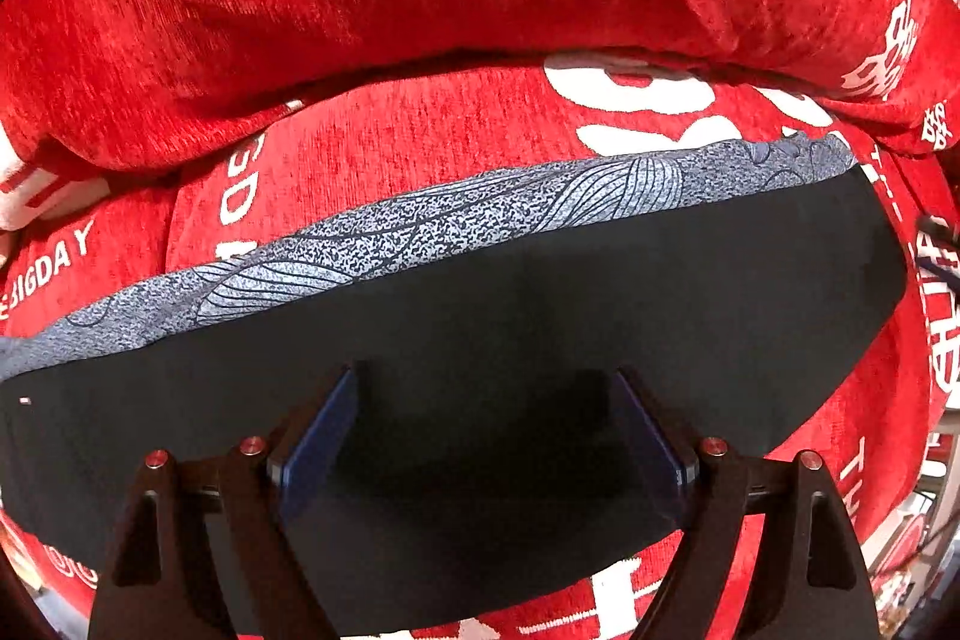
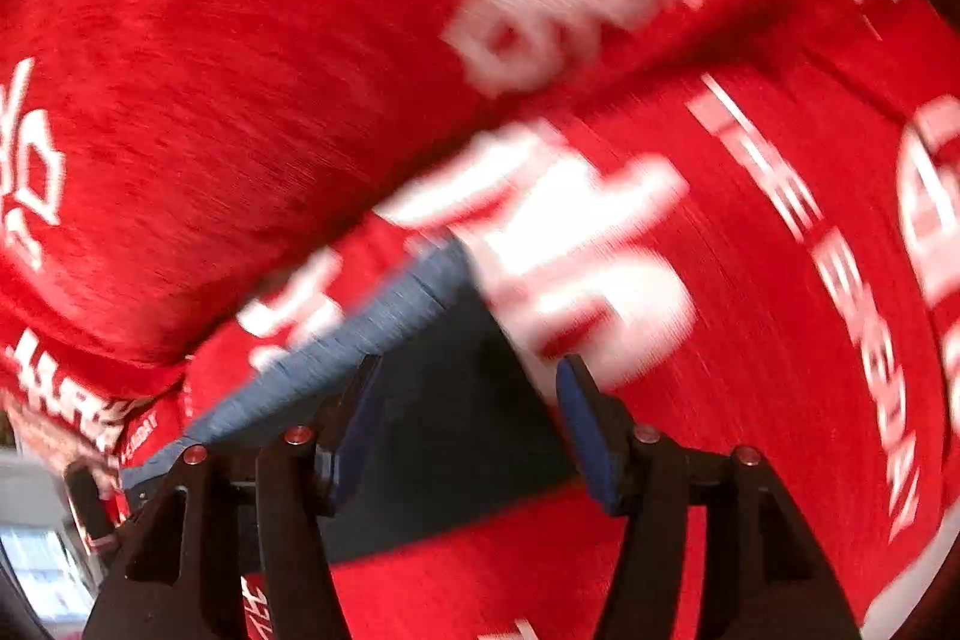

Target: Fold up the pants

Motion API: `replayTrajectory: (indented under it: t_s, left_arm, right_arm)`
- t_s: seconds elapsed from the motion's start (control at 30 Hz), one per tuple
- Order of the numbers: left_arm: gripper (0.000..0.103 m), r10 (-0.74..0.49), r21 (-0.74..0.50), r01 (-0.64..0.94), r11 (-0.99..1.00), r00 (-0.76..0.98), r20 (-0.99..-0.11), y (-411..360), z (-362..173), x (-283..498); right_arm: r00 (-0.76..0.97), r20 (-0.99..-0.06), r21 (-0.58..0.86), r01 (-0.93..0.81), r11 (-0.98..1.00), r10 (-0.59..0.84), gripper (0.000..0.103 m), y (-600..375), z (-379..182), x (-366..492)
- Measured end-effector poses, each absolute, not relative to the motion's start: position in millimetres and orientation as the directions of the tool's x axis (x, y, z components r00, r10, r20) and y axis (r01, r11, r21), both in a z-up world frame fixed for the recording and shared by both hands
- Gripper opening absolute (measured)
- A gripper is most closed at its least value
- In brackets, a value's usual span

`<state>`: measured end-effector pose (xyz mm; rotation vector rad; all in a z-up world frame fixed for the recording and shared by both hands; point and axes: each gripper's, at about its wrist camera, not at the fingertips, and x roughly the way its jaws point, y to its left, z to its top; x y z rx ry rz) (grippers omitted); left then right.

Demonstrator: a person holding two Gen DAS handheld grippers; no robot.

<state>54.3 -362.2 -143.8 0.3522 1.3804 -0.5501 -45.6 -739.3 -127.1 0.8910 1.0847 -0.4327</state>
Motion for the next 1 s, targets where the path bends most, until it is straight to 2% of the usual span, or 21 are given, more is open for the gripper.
replayTrajectory:
  t_s: [0.03,0.07,0.13,0.17,0.23,0.3,0.37,0.43,0.47,0.57,0.67,0.77,0.93,1.0]
  left_arm:
    - [0.086,-0.161,-0.083,0.558,0.826,0.091,-0.983,-362.7,-144.2,54.2]
    - [0.086,-0.158,-0.085,0.555,0.827,0.085,-0.984,-363.0,-146.9,54.2]
    - [0.086,-0.145,-0.079,0.55,0.832,0.078,-0.986,-363.6,-151.4,56.2]
    - [0.086,-0.136,-0.072,0.542,0.837,0.079,-0.988,-363.8,-152.5,57.1]
    - [0.086,-0.145,-0.074,0.53,0.845,0.093,-0.985,-363.7,-147.5,58.4]
    - [0.086,-0.158,-0.067,0.532,0.844,0.126,-0.979,-364.7,-139.5,58.9]
    - [0.086,-0.143,-0.054,0.534,0.844,0.126,-0.982,-369.0,-141.4,62.1]
    - [0.086,-0.11,-0.035,0.527,0.849,0.112,-0.988,-371.0,-146.8,66.7]
    - [0.086,-0.101,-0.027,0.521,0.853,0.115,-0.988,-371.6,-146.3,69.9]
    - [0.086,-0.141,-0.034,0.503,0.864,0.175,-0.975,-368.8,-128.7,82.0]
    - [0.086,-0.135,-0.02,0.493,0.87,0.198,-0.971,-366.4,-124.6,99.0]
    - [0.086,-0.097,0.007,0.45,0.893,0.207,-0.974,-371.1,-136.8,115.9]
    - [0.086,-0.009,0.072,0.394,0.916,0.201,-0.98,-378.8,-173.5,125.4]
    - [0.086,0.009,0.104,0.384,0.917,0.241,-0.971,-373.7,-174.7,137.3]
  right_arm:
    - [0.431,-0.892,0.429,0.713,0.554,0.136,0.061,-738.5,-137.3,-56.7]
    - [0.434,-0.883,0.461,0.728,0.508,0.18,0.055,-737.7,-150.0,-66.5]
    - [0.44,-0.87,0.492,0.745,0.451,0.224,0.049,-738.2,-165.7,-75.2]
    - [0.451,-0.867,0.498,0.75,0.437,0.214,0.03,-738.4,-169.7,-76.7]
    - [0.489,-0.842,0.539,0.746,0.391,0.228,0.023,-742.8,-172.5,-76.0]
    - [0.544,-0.808,0.587,0.705,0.397,0.228,0.022,-746.9,-159.9,-69.8]
    - [0.554,-0.808,0.575,0.671,0.468,0.2,0.022,-749.2,-142.4,-59.7]
    - [0.489,-0.856,0.498,0.688,0.528,0.168,0.022,-750.0,-142.5,-51.7]
    - [0.419,-0.89,0.444,0.709,0.548,0.179,0.026,-750.4,-151.9,-47.5]
    - [0.315,-0.928,0.372,0.751,0.546,0.199,0.032,-748.3,-166.7,-55.5]
    - [0.375,-0.926,0.326,0.724,0.608,0.05,0.034,-741.9,-130.2,-61.6]
    - [0.446,-0.889,0.392,0.619,0.68,0.107,0.034,-732.2,-118.4,-24.6]
    - [0.373,-0.909,0.376,0.542,0.752,0.185,0.034,-699.1,-156.5,53.2]
    - [0.313,-0.938,0.307,0.541,0.783,0.151,0.029,-690.5,-176.0,64.5]
